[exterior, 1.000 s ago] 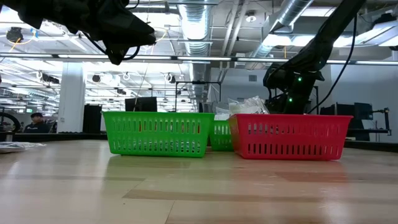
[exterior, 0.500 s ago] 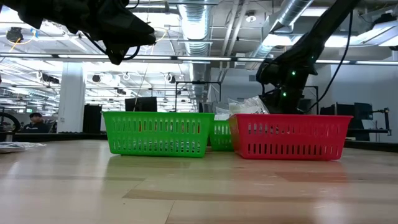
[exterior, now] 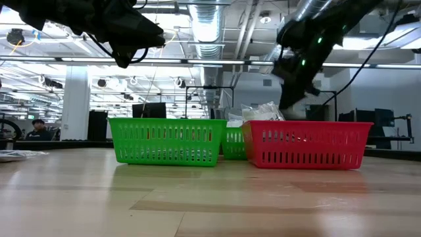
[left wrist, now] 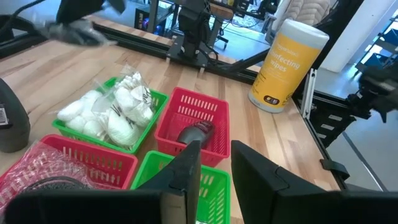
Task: Pick & Place Travel size toiletries
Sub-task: Put the black hairbrush into the left red basket
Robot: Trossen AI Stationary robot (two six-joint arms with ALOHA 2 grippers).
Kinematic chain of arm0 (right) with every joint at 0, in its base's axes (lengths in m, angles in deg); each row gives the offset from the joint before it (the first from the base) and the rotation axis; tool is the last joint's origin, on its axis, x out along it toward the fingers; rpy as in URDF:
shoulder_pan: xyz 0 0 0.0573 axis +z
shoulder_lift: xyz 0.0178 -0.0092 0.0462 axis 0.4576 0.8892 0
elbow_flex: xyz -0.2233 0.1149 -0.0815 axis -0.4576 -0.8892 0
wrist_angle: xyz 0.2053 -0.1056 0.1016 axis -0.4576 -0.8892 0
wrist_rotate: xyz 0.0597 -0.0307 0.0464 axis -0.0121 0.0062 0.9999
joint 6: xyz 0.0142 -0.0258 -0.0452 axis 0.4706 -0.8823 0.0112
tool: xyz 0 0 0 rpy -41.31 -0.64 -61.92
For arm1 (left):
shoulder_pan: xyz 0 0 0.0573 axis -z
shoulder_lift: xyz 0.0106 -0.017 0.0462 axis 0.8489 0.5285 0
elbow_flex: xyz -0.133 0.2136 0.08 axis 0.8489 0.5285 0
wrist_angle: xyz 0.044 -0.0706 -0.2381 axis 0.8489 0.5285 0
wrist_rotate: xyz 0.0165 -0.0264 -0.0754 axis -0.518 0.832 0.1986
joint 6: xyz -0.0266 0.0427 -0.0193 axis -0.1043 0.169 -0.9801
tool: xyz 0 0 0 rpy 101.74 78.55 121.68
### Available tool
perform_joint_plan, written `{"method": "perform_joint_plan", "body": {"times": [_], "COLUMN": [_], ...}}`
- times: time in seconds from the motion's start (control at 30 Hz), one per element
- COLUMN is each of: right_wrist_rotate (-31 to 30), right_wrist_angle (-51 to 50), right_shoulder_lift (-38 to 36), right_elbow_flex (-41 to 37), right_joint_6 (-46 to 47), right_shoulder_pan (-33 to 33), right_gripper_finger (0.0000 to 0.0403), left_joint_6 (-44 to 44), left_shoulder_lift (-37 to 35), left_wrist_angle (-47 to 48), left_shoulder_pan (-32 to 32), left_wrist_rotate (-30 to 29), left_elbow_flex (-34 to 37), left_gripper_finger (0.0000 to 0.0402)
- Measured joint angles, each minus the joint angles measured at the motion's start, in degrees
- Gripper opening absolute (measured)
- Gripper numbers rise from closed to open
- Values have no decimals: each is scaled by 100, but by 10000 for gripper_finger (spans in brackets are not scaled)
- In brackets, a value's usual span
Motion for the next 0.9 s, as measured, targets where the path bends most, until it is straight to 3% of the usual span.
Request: {"method": "perform_joint_plan", "body": {"times": [0.23,0.5,0.73,0.9], "right_wrist_rotate": [-9,-15,-68,-773], "right_wrist_angle": [94,579,1387,1661], "right_shoulder_lift": [-921,-1261,-1261,-1260], "right_elbow_flex": [2,4,4,4], "right_joint_6": [208,272,226,213], "right_shoulder_pan": [708,1541,2103,2526], "right_gripper_finger": [0,0,0,0], "left_joint_6": [0,2,22,111], "left_shoulder_lift": [0,23,701,1296], "left_wrist_angle": [-342,-945,-1987,-2920], "left_shoulder_pan": [0,-1,-45,-214], "left_wrist_rotate": [-1,-289,-287,-285], "left_elbow_flex": [-2,-4,-7,-7], "left_gripper_finger": [81,81,81,81]}}
